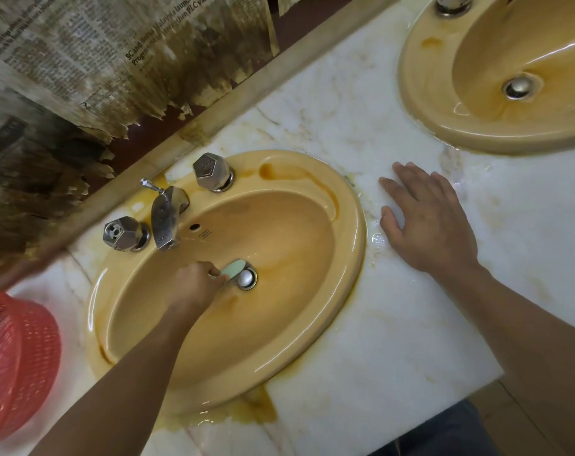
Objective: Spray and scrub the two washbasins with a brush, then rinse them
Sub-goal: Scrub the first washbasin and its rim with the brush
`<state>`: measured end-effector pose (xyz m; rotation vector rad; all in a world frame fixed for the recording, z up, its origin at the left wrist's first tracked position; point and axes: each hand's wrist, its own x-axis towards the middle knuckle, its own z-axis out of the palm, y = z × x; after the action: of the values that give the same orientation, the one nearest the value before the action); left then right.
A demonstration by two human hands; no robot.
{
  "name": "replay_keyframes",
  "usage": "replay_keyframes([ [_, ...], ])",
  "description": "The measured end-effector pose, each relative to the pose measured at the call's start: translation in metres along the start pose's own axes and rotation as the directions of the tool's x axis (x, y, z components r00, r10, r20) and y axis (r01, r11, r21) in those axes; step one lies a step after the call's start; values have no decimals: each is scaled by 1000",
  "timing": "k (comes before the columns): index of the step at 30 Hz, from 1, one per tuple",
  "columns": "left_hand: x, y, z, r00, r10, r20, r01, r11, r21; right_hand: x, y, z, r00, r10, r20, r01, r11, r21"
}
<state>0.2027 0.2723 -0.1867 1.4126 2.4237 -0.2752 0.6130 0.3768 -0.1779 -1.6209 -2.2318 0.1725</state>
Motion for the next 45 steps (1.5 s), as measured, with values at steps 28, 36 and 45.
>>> replay_keyframes([
  [28,-63,16,17,999,-4,50,0,998,68,0,1,2,999,-21,-25,21,1000,-14],
  [36,-47,39,13,998,-31,57,36,996,-84,-1,1,3,999,-21,-35,21,1000,0],
  [45,-59,8,7,995,18,99,-27,996,84,-1,0,1,1000,-15,-15,15,1000,-7],
])
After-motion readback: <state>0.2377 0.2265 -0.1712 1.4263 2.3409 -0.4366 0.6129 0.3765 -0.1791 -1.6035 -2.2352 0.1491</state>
